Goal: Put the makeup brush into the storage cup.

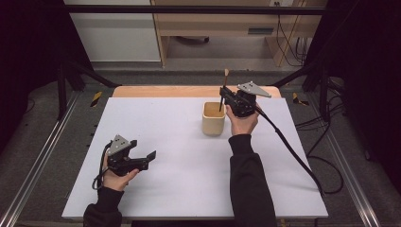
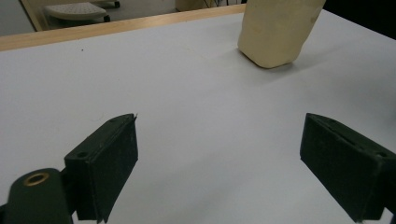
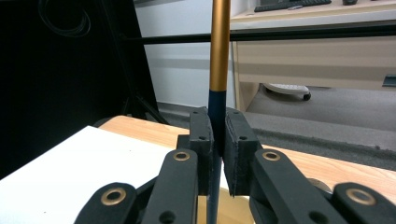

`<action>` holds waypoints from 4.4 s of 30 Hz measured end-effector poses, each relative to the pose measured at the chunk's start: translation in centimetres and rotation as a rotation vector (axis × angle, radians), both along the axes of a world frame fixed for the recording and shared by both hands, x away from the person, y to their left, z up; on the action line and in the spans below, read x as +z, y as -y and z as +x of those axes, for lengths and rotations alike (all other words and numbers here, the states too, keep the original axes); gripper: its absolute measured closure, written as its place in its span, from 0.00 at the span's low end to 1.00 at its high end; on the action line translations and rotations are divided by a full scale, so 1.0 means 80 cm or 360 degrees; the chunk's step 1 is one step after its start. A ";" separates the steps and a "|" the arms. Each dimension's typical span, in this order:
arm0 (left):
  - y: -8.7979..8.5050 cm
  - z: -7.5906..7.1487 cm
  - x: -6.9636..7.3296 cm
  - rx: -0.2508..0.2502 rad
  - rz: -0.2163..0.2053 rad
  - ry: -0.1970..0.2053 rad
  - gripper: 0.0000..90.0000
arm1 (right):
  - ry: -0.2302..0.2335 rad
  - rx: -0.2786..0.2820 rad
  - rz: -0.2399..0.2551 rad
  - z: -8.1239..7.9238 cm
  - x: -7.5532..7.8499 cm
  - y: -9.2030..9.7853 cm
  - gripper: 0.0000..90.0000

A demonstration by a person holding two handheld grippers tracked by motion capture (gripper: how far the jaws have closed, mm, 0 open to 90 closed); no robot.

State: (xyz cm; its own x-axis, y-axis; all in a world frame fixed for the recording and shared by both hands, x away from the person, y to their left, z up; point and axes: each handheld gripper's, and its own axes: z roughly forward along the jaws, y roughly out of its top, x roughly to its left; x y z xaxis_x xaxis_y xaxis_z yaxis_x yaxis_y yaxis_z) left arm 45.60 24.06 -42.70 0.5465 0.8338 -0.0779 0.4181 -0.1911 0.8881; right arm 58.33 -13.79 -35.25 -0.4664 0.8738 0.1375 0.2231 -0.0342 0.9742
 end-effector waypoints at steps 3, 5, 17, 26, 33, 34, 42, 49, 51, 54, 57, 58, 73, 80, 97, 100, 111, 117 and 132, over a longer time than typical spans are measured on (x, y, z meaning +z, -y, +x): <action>0.000 0.000 0.000 0.0001 0.0003 0.0002 0.12 | -0.0006 -0.0002 -0.0004 0.002 -0.002 -0.001 0.93; 0.000 0.000 0.000 0.0001 0.0004 0.0002 0.12 | -0.0017 -0.0004 -0.0003 0.003 -0.004 -0.002 0.93; 0.001 0.000 0.000 0.0000 0.0012 0.0003 0.12 | -0.0058 -0.0010 -0.0028 0.010 -0.018 -0.010 0.93; 0.001 0.000 0.000 0.0000 0.0014 0.0004 0.12 | -0.0083 -0.0015 -0.0040 0.013 -0.027 -0.012 0.93; 0.002 0.000 0.000 0.0000 0.0016 0.0005 0.12 | -0.0112 -0.0016 -0.0055 0.014 -0.034 -0.014 0.93; 0.001 0.000 0.000 0.0001 0.0015 0.0005 0.12 | -0.0120 -0.0017 -0.0060 0.015 -0.037 -0.014 0.93; 0.001 0.000 0.000 0.0000 0.0015 0.0004 0.12 | -0.0142 -0.0023 -0.0073 0.015 -0.044 -0.016 0.93; 0.002 0.000 -0.001 -0.0001 0.0018 0.0005 0.12 | -0.0159 -0.0024 -0.0085 0.014 -0.049 -0.019 0.93; 0.002 0.000 -0.001 -0.0001 0.0017 0.0005 0.12 | -0.0158 -0.0026 -0.0092 0.015 -0.050 -0.020 0.93; 0.002 0.000 -0.001 -0.0001 0.0018 0.0005 0.12 | -0.0164 -0.0027 -0.0107 0.015 -0.053 -0.021 0.93; 0.002 0.000 -0.001 -0.0001 0.0017 0.0006 0.12 | -0.0172 -0.0032 -0.0104 0.015 -0.057 -0.021 0.93; 0.002 0.000 -0.001 -0.0001 0.0016 0.0006 0.12 | -0.0176 -0.0033 -0.0100 0.015 -0.058 -0.020 0.93; 0.002 0.000 -0.001 -0.0002 0.0026 0.0003 0.12 | -0.0234 -0.0030 -0.0120 0.015 -0.074 -0.019 0.93; 0.003 0.000 -0.001 -0.0002 0.0025 0.0001 0.12 | -0.0254 -0.0023 -0.0138 0.015 -0.078 -0.021 0.93; 0.004 0.000 -0.002 -0.0004 0.0036 -0.0002 0.12 | -0.0240 -0.0035 -0.0120 0.006 -0.073 -0.011 0.88; 0.004 0.000 -0.002 -0.0003 0.0035 0.0001 0.12 | -0.0226 -0.0025 -0.0117 0.000 -0.068 -0.008 0.84; 0.003 0.000 -0.002 0.0004 0.0027 -0.0002 0.12 | -0.0171 0.0047 -0.0200 -0.039 -0.056 0.004 0.58; 0.003 0.000 -0.002 0.0007 0.0025 -0.0001 0.12 | -0.0171 0.0066 -0.0198 -0.054 -0.053 0.012 0.51; 0.002 -0.001 -0.002 0.0009 0.0026 0.0000 0.12 | -0.0191 0.0141 -0.0227 -0.100 -0.055 0.042 0.16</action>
State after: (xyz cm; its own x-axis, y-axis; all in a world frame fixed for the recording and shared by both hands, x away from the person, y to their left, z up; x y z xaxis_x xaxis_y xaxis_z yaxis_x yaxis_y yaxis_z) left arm 45.53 23.90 -42.88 0.5421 0.8379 -0.0644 0.4191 -0.2031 0.8849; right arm 50.33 -17.13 -39.64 -0.5302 0.8446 0.0746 0.3339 0.1272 0.9340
